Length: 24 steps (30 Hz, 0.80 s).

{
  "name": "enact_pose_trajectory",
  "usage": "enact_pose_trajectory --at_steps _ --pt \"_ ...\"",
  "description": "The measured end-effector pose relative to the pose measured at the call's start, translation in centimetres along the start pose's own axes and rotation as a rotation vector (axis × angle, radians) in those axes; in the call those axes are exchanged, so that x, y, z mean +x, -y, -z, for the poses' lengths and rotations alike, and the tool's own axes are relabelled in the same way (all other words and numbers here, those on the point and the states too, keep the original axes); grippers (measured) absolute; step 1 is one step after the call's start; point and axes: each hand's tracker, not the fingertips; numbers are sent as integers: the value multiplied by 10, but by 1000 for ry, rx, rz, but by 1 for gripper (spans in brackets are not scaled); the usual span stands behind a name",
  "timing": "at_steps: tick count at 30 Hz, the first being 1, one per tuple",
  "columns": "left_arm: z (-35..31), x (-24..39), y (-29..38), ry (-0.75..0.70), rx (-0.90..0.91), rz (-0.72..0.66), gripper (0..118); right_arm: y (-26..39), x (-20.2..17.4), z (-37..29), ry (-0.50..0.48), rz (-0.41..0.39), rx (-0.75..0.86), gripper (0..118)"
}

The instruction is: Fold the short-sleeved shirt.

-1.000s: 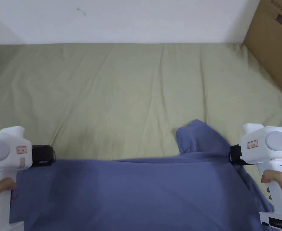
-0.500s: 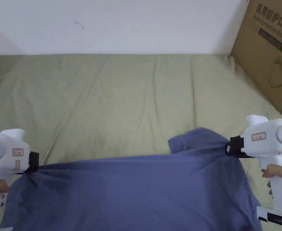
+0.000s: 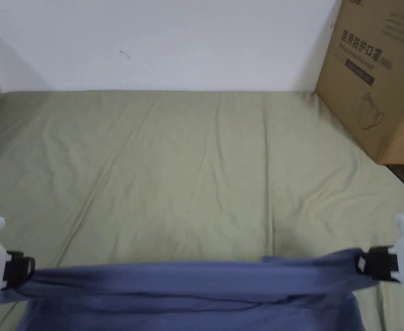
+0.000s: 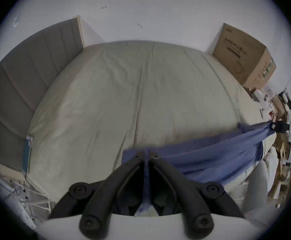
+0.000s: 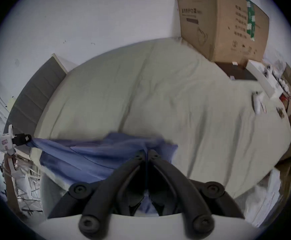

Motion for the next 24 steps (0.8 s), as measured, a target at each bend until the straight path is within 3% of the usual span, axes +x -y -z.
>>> enact_pose_trajectory --at_steps 6,8,9,10,11,12,13,17,18,19,20,21,24 --pt "24 1 63 -5 -107 -41 6 73 17 35 42 26 -137 0" --pt "33 -6 68 -70 -144 -45 29 80 17 37 49 27 -132 1" --pt "32 -6 70 -83 -144 -29 47 79 14 35 55 31 -129 8" --pt "30 -7 71 -85 -142 -29 75 77 12 32 64 24 -121 36" --pt "28 -12 69 -76 -130 -38 94 74 9 29 77 3 -110 62" --pt "22 -13 66 -57 -110 -54 106 70 5 25 93 -16 -92 78" --pt "16 -15 62 -38 -85 -76 109 64 -1 18 107 -35 -63 78" --pt "-7 -14 41 33 15 -156 107 38 -27 2 58 -38 30 78" --pt "-11 -12 36 68 34 -157 98 33 -36 2 34 -53 56 75" --pt "-16 -8 32 99 57 -166 64 28 -46 2 24 -72 87 56" --pt "-17 -4 29 123 53 -173 21 26 -57 4 29 -99 106 23" --pt "-15 -1 27 146 56 -177 0 24 -71 7 39 -125 125 0" --pt "-6 12 27 167 34 -196 0 23 -105 23 -12 -129 118 0"
